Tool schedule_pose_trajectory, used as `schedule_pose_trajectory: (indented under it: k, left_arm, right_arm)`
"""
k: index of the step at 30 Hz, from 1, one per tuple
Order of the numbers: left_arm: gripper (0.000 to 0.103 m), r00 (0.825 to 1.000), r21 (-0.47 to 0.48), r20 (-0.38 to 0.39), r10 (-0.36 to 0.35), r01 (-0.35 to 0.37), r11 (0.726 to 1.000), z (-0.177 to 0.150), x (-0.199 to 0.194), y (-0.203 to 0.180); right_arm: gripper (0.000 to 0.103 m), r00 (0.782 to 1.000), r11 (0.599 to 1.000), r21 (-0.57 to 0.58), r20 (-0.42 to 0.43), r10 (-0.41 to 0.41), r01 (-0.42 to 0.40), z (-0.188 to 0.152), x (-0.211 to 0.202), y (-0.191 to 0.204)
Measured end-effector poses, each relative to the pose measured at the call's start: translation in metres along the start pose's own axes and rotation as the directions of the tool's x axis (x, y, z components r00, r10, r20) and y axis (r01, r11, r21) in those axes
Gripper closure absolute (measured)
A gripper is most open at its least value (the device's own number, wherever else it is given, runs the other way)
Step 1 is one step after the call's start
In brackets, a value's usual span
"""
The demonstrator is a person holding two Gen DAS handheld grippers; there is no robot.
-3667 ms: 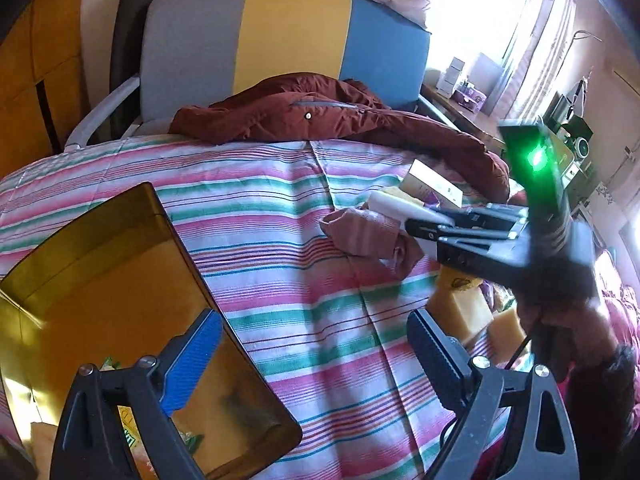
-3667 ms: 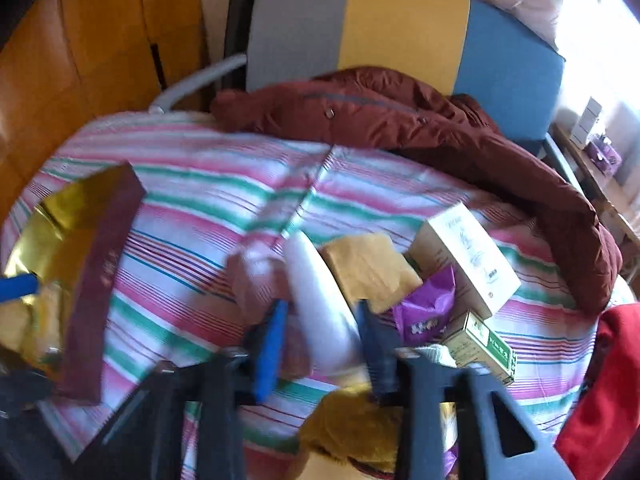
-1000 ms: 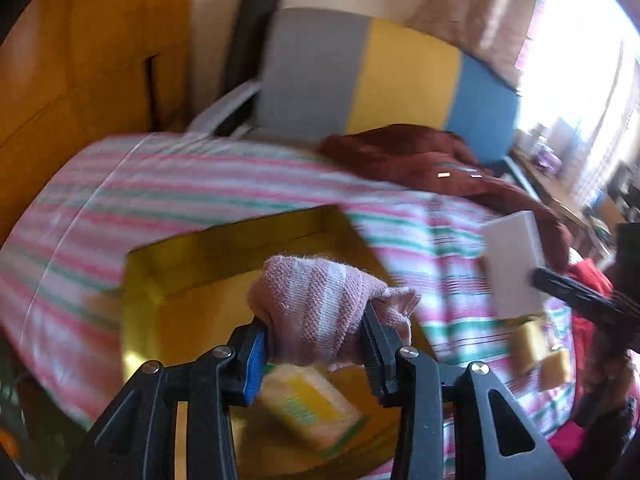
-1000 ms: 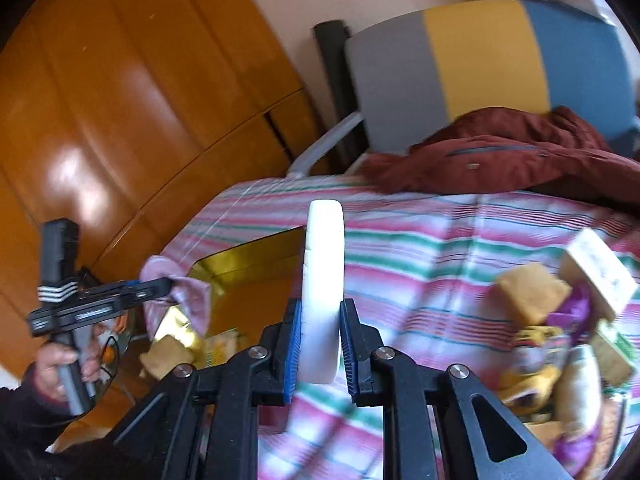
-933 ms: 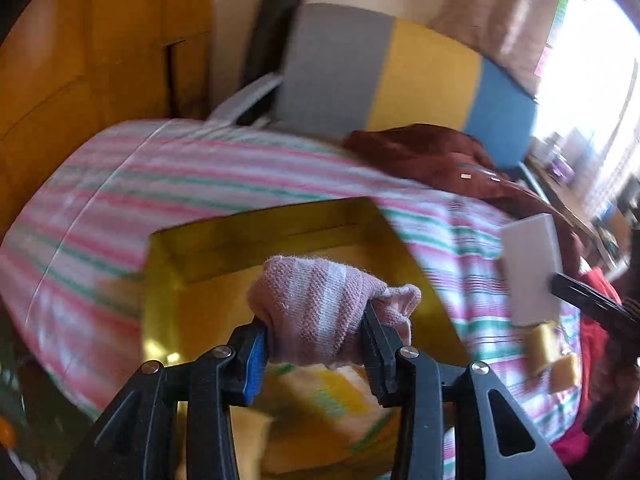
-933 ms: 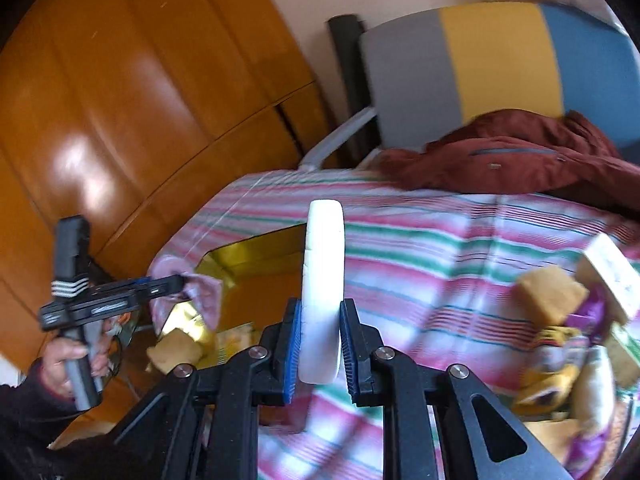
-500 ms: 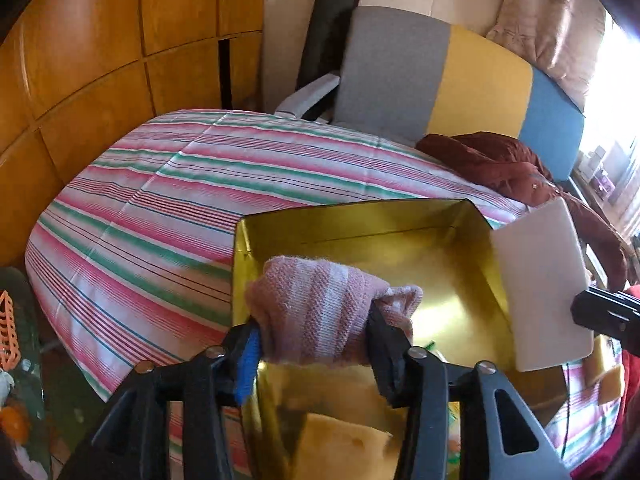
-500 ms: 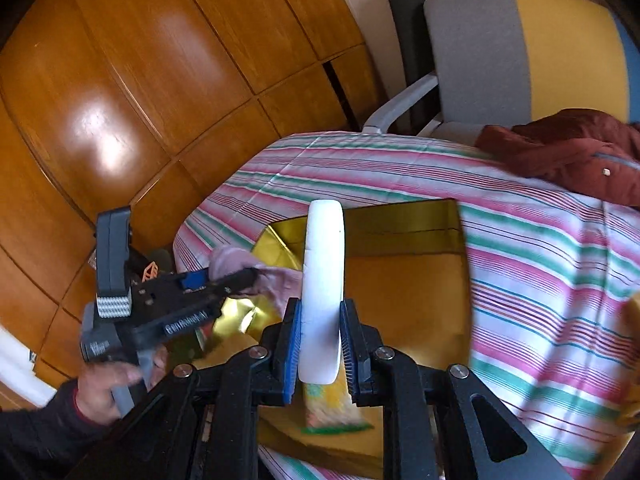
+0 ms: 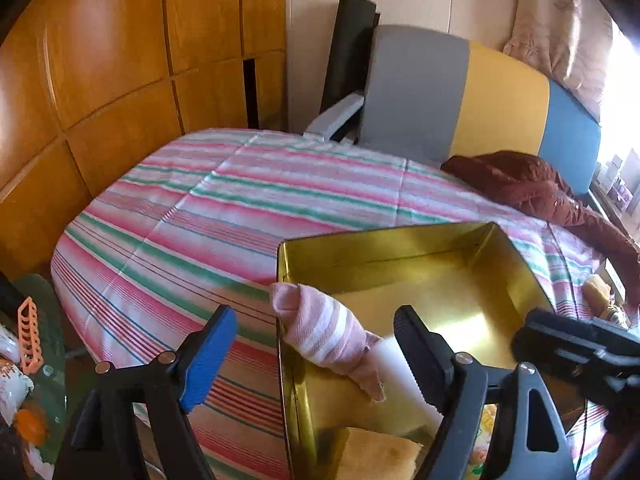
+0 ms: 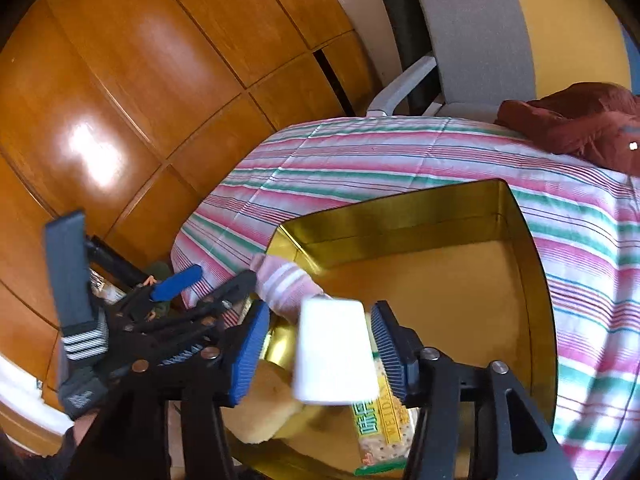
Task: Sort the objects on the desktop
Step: 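Carry the sock and eraser block into the gold tray and release both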
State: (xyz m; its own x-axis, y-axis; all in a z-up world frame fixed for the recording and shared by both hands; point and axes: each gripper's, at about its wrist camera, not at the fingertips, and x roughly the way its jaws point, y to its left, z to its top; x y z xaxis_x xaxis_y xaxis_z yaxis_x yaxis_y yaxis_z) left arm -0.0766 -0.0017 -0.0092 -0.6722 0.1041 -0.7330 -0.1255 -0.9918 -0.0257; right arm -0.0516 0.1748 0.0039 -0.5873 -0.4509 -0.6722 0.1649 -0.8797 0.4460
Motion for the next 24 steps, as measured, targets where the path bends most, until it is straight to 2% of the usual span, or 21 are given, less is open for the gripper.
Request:
schedule_pose_trajectory:
  k: [5,11,17,24]
  left_arm:
    - [0.021,0.999,0.033,0.046,0.004,-0.005,0.999,-0.001,-0.021,-0.005]
    - [0.021,0.998,0.057,0.056,-0.014,0.01,0.998,-0.008,-0.037,-0.014]
    - [0.021,0.998,0.098,0.061,-0.035,0.029,0.995,-0.013,-0.046,-0.029]
    - [0.021,0.996,0.146,0.062,-0.069,0.059,0.987,-0.019,-0.054,-0.051]
  right_arm:
    - [0.037,0.999,0.999,-0.007,0.019,-0.041,0.041,-0.01,-0.012,0.001]
    - [0.026,0.993,0.995,-0.015,0.059,-0.1,0.101,-0.021,-0.036,-0.002]
    - [0.021,0.979,0.981,-0.027,0.082,-0.189,0.191,-0.032,-0.054,-0.01]
    - [0.019,0.959,0.965,0.033,0.107,-0.262,0.26,-0.044,-0.081,-0.038]
